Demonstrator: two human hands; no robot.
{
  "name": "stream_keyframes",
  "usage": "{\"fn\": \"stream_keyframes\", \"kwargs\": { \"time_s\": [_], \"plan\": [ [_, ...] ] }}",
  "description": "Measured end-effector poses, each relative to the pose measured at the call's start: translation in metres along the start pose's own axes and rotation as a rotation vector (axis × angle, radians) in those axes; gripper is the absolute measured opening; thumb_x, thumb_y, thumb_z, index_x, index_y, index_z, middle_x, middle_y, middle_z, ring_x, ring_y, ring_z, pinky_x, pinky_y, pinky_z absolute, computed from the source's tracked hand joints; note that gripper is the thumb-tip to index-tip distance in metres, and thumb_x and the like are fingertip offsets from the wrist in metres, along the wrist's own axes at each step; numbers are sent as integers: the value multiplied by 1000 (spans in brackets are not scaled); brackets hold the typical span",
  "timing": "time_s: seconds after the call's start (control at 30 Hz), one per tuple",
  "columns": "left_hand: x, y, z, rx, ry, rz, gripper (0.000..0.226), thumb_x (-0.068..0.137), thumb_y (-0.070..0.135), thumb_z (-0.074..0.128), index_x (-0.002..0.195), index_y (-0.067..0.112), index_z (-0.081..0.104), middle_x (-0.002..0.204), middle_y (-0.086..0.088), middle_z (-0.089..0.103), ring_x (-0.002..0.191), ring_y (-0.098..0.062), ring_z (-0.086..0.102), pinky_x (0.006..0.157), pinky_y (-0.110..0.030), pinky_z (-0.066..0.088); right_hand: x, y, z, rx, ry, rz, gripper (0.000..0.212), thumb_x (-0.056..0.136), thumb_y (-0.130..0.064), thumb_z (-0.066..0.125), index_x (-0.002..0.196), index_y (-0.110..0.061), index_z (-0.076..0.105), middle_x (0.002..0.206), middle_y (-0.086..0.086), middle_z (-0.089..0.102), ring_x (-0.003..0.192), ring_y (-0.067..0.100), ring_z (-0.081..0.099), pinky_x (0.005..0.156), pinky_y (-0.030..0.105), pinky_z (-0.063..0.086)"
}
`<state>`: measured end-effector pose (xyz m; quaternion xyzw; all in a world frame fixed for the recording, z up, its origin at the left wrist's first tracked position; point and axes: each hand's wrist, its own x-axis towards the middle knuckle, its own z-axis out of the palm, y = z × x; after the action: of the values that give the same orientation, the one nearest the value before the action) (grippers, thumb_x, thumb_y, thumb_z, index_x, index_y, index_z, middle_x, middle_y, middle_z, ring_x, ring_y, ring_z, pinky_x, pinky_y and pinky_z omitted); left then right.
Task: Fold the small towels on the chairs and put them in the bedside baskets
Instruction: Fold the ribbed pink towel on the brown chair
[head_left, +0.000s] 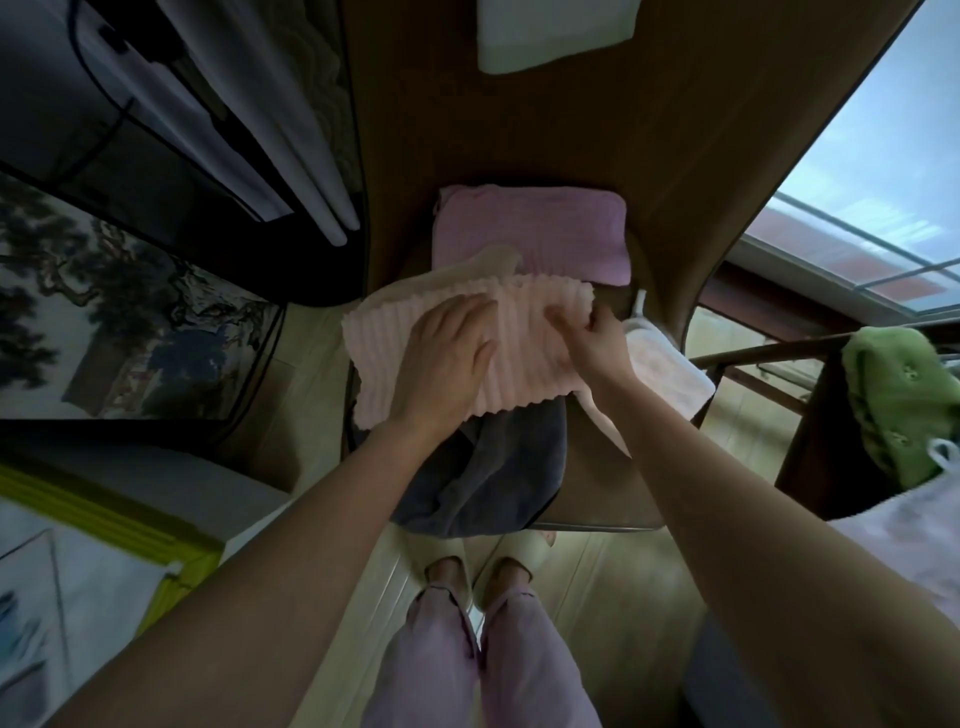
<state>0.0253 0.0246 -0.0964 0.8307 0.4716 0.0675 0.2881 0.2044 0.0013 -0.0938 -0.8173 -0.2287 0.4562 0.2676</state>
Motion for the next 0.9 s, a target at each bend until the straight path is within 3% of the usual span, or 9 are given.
{"fn": "stream_keyframes", "kwargs": {
  "time_s": [0.1, 0.23, 0.37, 0.47, 0.6, 0.73, 0.8, 0.9],
  "plan": [
    [2, -3, 17, 62, -35, -16, 63, 98, 41, 16, 150, 8, 27, 156, -10, 29, 144, -23, 25, 121, -38, 10, 2, 5, -4, 118, -58, 21, 17, 94, -37, 60, 92, -21, 58, 89, -4, 62, 85, 14, 60, 77, 35, 53],
    [4, -4, 34, 87, -26, -74, 66, 97, 46, 13, 154, 13, 6, 162, -6, 10, 149, -17, 6, 118, -30, -11, 2, 8, -6, 184, -35, -97, 20, 97, -35, 56, 108, -19, 56, 94, -8, 63, 86, 7, 61, 69, 23, 49],
    [8, 5, 49, 102, -10, -49, 64, 97, 50, 14, 149, 20, -9, 160, 0, -3, 146, -11, -6, 117, -31, -17, -5, 17, -17, 156, 43, -195, 10, 98, -38, 52, 102, -29, 53, 98, -10, 62, 90, 6, 61, 74, 24, 51],
    [13, 12, 62, 103, -67, -45, 66, 95, 57, 9, 147, 23, -13, 156, 6, -13, 146, -10, -9, 120, -39, -11, -9, 30, -31, 201, 113, -167, 13, 100, -39, 48, 105, -29, 54, 98, -7, 62, 90, 7, 61, 75, 25, 49],
    [27, 12, 74, 241, -186, -51, 73, 90, 65, -1, 150, 25, -13, 161, 2, -10, 149, -15, -7, 116, -40, -17, -7, 45, -40, 183, 174, -161, 13, 102, -33, 45, 92, -25, 50, 88, -4, 58, 79, 9, 57, 70, 24, 47],
    [30, 11, 66, 223, -258, -52, 72, 95, 65, 8, 150, 26, -16, 161, 1, -15, 148, -14, -14, 117, -41, -17, -10, 43, -37, 139, 185, -173, 10, 102, -30, 45, 100, -21, 49, 88, -9, 55, 80, 6, 56, 70, 20, 44],
    [24, 14, 53, 183, -205, -28, 73, 93, 63, 7, 152, 24, -11, 162, -2, -10, 148, -16, -11, 117, -41, -16, -17, 35, -34, 145, 203, -190, 7, 101, -26, 47, 97, -20, 48, 85, -10, 54, 78, 5, 55, 70, 22, 43],
    [13, 3, 30, 96, 21, -105, 68, 96, 48, 19, 152, 10, 22, 159, -14, 20, 147, -29, 15, 120, -43, 0, -34, 19, -27, 132, 198, -251, 5, 98, -23, 53, 96, -21, 49, 86, -12, 56, 80, 2, 57, 71, 20, 47]
  ]
}}
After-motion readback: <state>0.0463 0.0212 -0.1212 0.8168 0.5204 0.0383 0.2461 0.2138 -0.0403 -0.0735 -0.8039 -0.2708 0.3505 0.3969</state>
